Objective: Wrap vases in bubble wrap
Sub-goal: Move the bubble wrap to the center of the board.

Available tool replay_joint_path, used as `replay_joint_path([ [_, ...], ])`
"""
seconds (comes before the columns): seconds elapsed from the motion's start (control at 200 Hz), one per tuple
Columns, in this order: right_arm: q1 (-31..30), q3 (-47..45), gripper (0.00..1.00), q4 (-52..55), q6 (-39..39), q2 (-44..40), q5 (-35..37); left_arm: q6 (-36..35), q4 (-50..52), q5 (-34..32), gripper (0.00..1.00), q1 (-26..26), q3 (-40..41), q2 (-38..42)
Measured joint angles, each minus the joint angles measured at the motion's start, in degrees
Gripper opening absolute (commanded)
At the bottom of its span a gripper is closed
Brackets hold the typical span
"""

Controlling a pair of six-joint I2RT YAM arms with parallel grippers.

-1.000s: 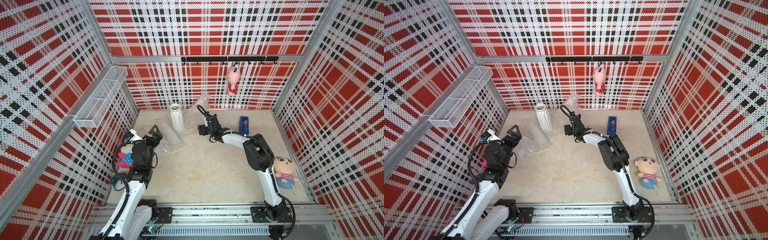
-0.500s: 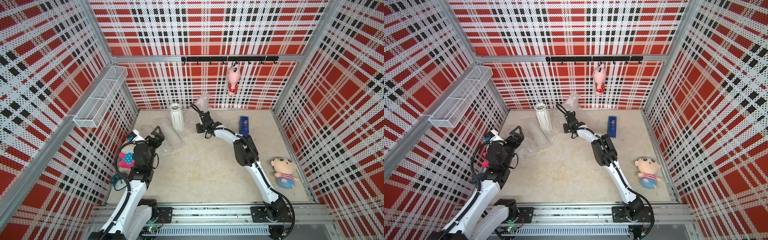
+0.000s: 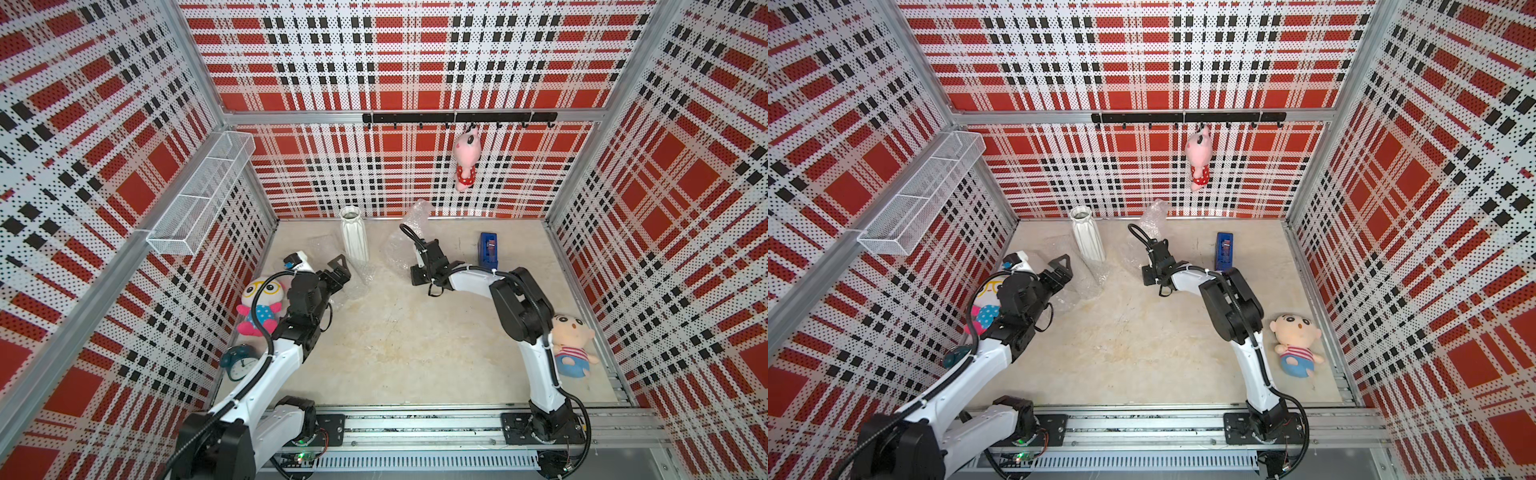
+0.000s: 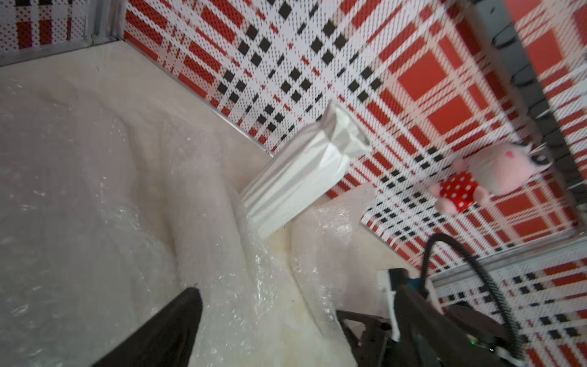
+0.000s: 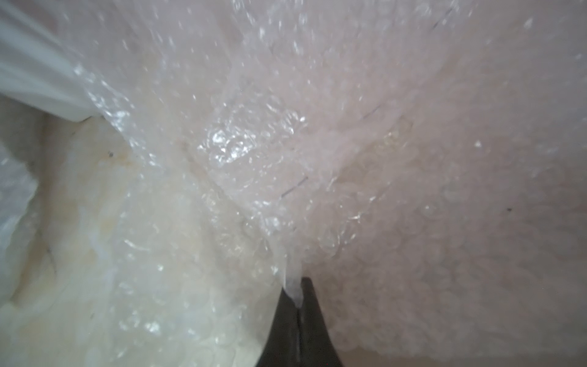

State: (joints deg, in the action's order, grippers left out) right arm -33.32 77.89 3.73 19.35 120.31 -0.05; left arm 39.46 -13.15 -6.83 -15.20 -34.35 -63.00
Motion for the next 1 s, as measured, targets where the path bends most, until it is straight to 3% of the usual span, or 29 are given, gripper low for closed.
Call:
replay_joint_path([
  [0.19,-2.2,-23.7,0.03,-8.1,-0.7,-18.6,0.7,-5.7,4.2,-5.7,0.98,-14.7,-8.6,-12.0],
  [0.331,-5.2,-36.9,0.1,-12.2,0.0,-27.6,1.4,-8.2,7.0,-7.5,0.96,-20.9,-14.4,-21.1],
  [0.491,-7.9,-45.8,0.24,-13.9,2.4,-32.7,1.8,-8.7,9.3,-7.8,0.94,-23.6,-17.4,-28.5],
  [0.681,-8.0,-53.7,0.33,-16.9,6.6,-38.1,1.8,-8.5,10.6,-7.6,0.9,-24.6,-16.5,-31.8],
  [0.827,-8.0,-54.8,0.44,-16.9,7.9,-43.3,3.2,-8.3,9.8,-6.0,0.75,-24.1,-14.1,-32.9],
  [0.997,-7.6,-54.4,0.5,-14.8,8.1,-50.0,7.1,-8.3,9.3,-5.2,0.7,-24.8,-12.9,-33.8],
])
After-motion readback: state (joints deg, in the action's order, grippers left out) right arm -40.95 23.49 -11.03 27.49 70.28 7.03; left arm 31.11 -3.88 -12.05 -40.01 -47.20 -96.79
